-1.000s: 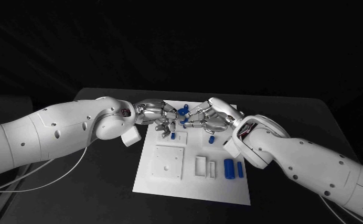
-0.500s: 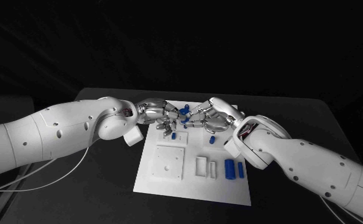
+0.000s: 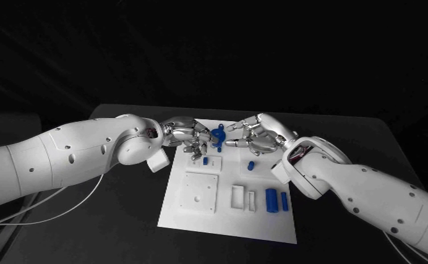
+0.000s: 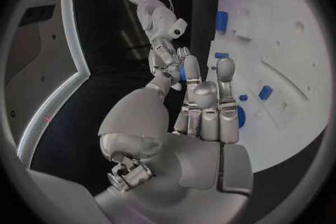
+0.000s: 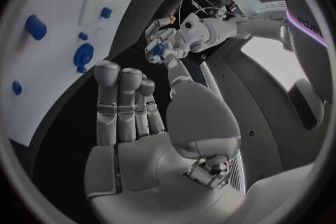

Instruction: Assemble the parts on the task board

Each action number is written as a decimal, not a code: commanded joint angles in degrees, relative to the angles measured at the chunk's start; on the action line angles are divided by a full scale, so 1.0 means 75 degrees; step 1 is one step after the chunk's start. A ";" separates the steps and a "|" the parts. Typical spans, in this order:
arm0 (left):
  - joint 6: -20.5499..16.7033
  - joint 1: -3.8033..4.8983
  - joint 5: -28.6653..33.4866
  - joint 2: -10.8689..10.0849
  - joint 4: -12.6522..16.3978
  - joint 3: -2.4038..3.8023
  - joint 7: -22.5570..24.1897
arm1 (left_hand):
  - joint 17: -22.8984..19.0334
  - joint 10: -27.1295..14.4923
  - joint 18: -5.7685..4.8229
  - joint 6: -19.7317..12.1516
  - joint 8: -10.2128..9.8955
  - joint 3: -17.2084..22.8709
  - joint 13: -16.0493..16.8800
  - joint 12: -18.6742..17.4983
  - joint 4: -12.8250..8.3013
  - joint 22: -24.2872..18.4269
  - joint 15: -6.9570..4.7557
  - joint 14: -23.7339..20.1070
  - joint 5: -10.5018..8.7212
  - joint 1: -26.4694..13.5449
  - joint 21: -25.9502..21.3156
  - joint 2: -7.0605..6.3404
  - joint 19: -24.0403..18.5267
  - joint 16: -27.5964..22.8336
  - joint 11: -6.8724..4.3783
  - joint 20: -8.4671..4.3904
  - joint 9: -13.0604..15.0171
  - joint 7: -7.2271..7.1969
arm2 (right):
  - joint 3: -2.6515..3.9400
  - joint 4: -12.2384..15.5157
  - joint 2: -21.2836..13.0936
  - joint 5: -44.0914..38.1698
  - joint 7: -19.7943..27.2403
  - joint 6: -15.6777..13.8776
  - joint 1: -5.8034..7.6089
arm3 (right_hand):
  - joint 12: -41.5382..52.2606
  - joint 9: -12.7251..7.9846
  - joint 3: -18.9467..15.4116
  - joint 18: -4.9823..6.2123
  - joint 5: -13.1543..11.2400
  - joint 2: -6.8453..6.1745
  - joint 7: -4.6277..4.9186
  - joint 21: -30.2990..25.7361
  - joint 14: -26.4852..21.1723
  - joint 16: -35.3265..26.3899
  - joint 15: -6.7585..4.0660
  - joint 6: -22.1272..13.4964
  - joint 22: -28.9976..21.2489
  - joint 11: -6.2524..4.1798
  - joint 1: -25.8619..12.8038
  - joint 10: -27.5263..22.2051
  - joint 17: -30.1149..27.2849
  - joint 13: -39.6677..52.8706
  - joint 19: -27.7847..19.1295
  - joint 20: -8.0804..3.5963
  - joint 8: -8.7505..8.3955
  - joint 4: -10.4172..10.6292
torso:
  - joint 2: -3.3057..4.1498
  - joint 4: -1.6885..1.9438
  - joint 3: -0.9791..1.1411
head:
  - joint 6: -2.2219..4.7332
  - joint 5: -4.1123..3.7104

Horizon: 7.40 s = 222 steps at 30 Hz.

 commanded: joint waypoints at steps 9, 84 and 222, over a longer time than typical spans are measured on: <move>-0.0277 0.0486 -0.1803 0.0052 -0.0107 0.0002 -0.2707 | 0.0341 0.0409 0.0041 0.0727 -0.0312 0.0802 0.0027 -0.0012 -0.0915 0.0141 -0.0091 0.0311 0.0538 -0.0156 0.0173 -0.0232 0.0097 0.0059 -0.0095 -0.0129 0.0189 -0.0376 | 0.0720 -0.0596 -0.0218 0.0749 0.0396 -0.0751 0.0000 | 0.0032 -0.0004 -0.0191 0.0081 0.0065 0.0115 -0.0037 -0.0017 -0.0065 0.0051 -0.0012 0.0110 0.0237 -0.0022 0.0232 -0.0051 -0.0029 -0.0127 0.0367 0.0026 -0.0028 0.0047 | -0.0010 -0.0012 0.0019 | 0.0016 0.0042; -0.2237 0.0210 -0.5655 0.0893 0.0139 -0.0719 -0.4547 | 0.0858 0.0885 0.0071 0.1285 -0.1139 0.0824 0.0154 -0.0356 -0.1209 0.0134 -0.0153 0.0714 0.1080 -0.0426 0.0284 -0.0329 0.0271 -0.0207 -0.0175 -0.0176 0.0795 -0.0457 | 0.1616 -0.1289 0.0118 0.0755 0.0126 -0.1020 0.0550 | 0.0129 -0.0007 -0.0045 0.0068 0.0220 0.0236 -0.0071 0.0146 -0.0008 0.0129 -0.0035 0.0269 0.0280 -0.0057 0.0143 0.0011 0.0001 -0.0193 0.0377 0.0005 -0.0035 -0.0207 | -0.0013 0.0033 0.0034 | -0.0332 0.0214; -0.1973 0.0056 -0.5826 0.1058 0.0014 -0.0717 -0.4364 | 0.1095 0.1227 -0.0064 0.1758 -0.1446 0.0140 0.0266 -0.0593 0.0481 0.0122 -0.0186 0.0859 -0.0830 0.0056 -0.0206 -0.0965 0.0552 -0.0344 -0.0206 -0.0169 0.0893 -0.0717 | 0.1616 -0.1467 0.0180 0.0748 0.0109 -0.0903 0.0538 | 0.0139 -0.0006 0.0017 0.0060 0.0273 0.0277 -0.0086 0.0175 0.0010 0.0117 -0.0046 0.0330 0.0260 -0.0069 0.0091 0.0029 0.0005 -0.0190 0.0375 -0.0006 -0.0035 -0.0196 | -0.0017 0.0022 0.0036 | -0.0461 0.0105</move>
